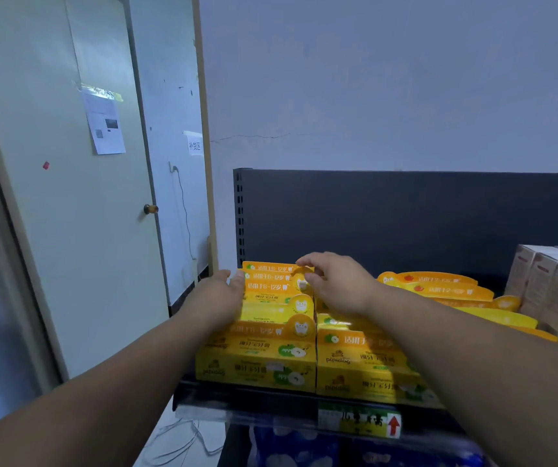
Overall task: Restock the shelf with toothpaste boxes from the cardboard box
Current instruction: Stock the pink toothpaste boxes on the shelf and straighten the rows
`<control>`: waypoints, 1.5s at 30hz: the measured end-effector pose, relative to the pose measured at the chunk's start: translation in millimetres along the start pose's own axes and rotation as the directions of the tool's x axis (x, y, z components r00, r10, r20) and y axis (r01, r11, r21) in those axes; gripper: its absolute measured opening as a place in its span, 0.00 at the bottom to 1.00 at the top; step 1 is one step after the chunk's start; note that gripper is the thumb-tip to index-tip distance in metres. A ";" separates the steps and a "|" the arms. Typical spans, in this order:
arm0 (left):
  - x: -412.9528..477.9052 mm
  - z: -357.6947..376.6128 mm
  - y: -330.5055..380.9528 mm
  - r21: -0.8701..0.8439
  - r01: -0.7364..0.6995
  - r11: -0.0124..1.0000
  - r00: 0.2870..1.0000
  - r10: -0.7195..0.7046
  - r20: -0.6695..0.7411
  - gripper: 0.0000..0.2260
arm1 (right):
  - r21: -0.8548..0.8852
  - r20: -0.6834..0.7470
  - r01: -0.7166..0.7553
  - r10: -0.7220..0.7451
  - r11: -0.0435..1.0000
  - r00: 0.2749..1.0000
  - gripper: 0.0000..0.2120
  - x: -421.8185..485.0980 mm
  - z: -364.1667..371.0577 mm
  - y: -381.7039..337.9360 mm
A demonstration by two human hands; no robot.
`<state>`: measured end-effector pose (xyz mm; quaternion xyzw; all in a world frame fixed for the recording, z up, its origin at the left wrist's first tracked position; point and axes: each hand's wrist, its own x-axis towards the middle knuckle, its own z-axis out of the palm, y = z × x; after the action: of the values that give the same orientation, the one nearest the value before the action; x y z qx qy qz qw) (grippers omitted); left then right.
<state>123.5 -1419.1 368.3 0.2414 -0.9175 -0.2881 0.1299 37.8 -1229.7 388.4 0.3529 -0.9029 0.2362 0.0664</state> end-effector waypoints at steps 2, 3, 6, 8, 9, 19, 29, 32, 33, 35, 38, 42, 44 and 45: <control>6.6 0.0 4.9 -0.006 0.003 1.000 0.999 -0.003 0.042 0.26 | -0.034 0.061 -0.052 0.054 0.998 0.997 0.20 6.8 1.9 2.5; 8.6 0.0 7.0 0.002 0.007 1.000 0.998 -0.007 0.064 0.25 | -0.045 0.099 -0.071 0.075 0.997 0.992 0.20 9.6 2.6 2.7; 11.1 -0.7 8.7 0.036 0.011 0.999 0.995 -0.014 0.100 0.26 | -0.095 0.136 -0.065 0.077 0.993 0.988 0.19 15.9 4.0 1.8; 11.5 -1.8 6.9 0.040 0.002 0.999 0.996 -0.006 0.092 0.26 | -0.105 0.107 -0.054 0.065 0.993 0.992 0.19 17.8 4.7 1.5; 10.9 -2.6 6.0 0.040 -0.003 0.999 0.996 -0.001 0.089 0.25 | -0.109 0.098 -0.047 0.058 0.993 0.994 0.19 18.1 5.0 1.3; -5.2 -6.1 -0.5 -0.003 -0.014 1.000 0.996 0.014 0.091 0.23 | -0.069 0.171 0.052 -0.040 0.996 0.984 0.15 11.9 -3.2 -1.6; 17.7 -14.2 7.8 -0.102 0.030 0.994 0.996 -0.020 0.092 0.24 | -0.059 0.067 -0.061 0.065 0.996 0.996 0.19 33.7 -4.2 10.4; 32.7 -12.7 7.6 -0.123 0.040 0.992 0.988 -0.020 0.156 0.23 | -0.056 0.104 -0.125 0.131 0.991 0.986 0.22 44.0 -2.8 14.7; 37.6 -11.0 7.4 -0.140 0.047 0.989 0.984 -0.022 0.175 0.23 | -0.058 0.117 -0.142 0.148 0.988 0.982 0.22 46.6 -1.4 15.0; 48.5 -7.3 7.4 -0.154 0.042 0.987 0.979 -0.010 0.202 0.23 | -0.060 0.132 -0.162 0.168 0.985 0.977 0.22 51.8 1.8 14.7; 63.4 -3.0 8.7 -0.149 0.003 0.989 0.971 0.033 0.235 0.24 | -0.040 0.149 -0.174 0.178 0.984 0.973 0.22 58.0 5.8 11.4; 76.2 -0.2 14.1 -0.136 -0.067 0.988 0.968 0.098 0.230 0.25 | -0.060 0.162 -0.179 0.186 0.982 0.969 0.22 61.8 7.1 7.6; 80.1 0.5 17.1 -0.119 -0.128 0.985 0.955 0.155 0.251 0.24 | -0.061 0.176 -0.188 0.196 0.980 0.965 0.22 62.6 7.4 6.8; 81.4 1.2 17.8 -0.120 -0.146 0.982 0.948 0.173 0.266 0.23 | -0.055 0.190 -0.197 0.204 0.979 0.960 0.22 62.4 7.7 6.3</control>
<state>47.3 -1447.9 385.9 0.1173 -0.9278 -0.3524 0.0357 -12.3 -1267.2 397.1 0.2797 -0.9403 0.1899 -0.0403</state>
